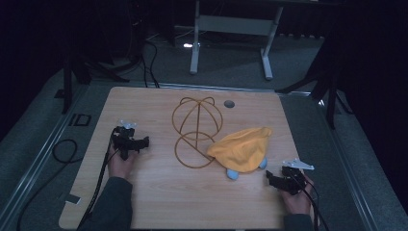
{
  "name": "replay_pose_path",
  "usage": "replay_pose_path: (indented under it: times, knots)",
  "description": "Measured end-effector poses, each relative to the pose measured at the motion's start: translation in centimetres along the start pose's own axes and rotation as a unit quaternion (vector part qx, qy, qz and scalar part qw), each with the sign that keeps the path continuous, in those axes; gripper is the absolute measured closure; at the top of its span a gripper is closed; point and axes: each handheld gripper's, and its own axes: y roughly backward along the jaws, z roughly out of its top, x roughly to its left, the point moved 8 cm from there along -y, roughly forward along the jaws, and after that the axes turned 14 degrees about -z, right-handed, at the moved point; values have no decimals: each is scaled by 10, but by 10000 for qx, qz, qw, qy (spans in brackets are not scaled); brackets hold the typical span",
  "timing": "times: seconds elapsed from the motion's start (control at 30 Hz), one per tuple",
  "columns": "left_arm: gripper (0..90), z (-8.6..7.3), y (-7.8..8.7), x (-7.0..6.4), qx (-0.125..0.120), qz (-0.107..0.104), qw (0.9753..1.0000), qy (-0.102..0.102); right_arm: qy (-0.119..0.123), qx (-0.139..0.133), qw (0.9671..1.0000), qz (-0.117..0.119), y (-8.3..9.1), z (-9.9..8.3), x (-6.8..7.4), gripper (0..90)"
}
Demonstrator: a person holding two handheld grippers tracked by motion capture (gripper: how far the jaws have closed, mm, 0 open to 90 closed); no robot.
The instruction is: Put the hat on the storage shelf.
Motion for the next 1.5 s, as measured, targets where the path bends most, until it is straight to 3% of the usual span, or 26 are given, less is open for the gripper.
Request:
replay_pose_path:
  times: [0.07, 0.27, 0.37, 0.43, 0.5, 0.63, 0.7, 0.77, 0.83, 0.87, 0.9, 1.13, 1.37, 1.4, 1.43, 1.47, 1.5]
  knots:
    - [127, 0, 0, 0, 7, 7, 10000, 0, 42, 69, 10000, 29, 1, -1, 2, 216]
    - [127, -2, 2, -1, 21, -15, 10000, -26, 77, 138, 9999, 34, 3, -2, 2, 219]
    - [127, -3, 2, -1, 21, -22, 10000, -27, 146, -20, 9998, 150, 3, -3, 3, 260]
    - [127, -3, 3, -1, 21, -20, 10000, -26, 165, -19, 9997, 161, 5, -2, 4, 359]
    - [127, -3, 3, -1, 12, -13, 10000, -24, 181, -17, 9996, 205, 8, -2, 7, 397]
    - [128, -4, 3, -2, 21, -16, 10000, -30, 414, 112, 9985, 350, 14, -4, 10, 477]
    - [128, -4, 3, -2, 20, -16, 10000, -29, 498, 120, 9979, 390, 15, -5, 11, 488]
    - [128, -4, 4, -2, 21, -14, 10000, -32, 774, 103, 9959, 461, 21, -8, 16, 502]
    - [128, -4, 4, -2, 20, -14, 10000, -29, 822, 96, 9954, 491, 22, -8, 19, 507]
    - [128, -4, 4, -2, 20, -15, 10000, -29, 924, 90, 9943, 516, 23, -8, 21, 512]
    - [128, -4, 4, -2, 20, -15, 10000, -30, 1188, 54, 9913, 560, 26, -8, 28, 524]
    - [128, -4, 4, -2, 25, -23, 10000, -38, 1965, -47, 9773, 795, 39, 2, 48, 536]
    - [128, -4, 4, -2, 26, -25, 10000, -39, 2345, -233, 9639, 1237, 50, 15, 73, 564]
    - [128, -4, 4, -2, 26, -25, 10000, -39, 2345, -233, 9639, 1237, 50, 15, 73, 564]
    - [128, -4, 4, -2, 25, -24, 10000, -39, 2441, -243, 9602, 1334, 51, 17, 80, 571]
    - [128, -4, 4, -2, 25, -24, 10000, -39, 2441, -243, 9602, 1334, 51, 17, 80, 571]
    - [128, -4, 4, -2, 27, -24, 10000, -40, 2594, -288, 9554, 1380, 52, 19, 88, 583]
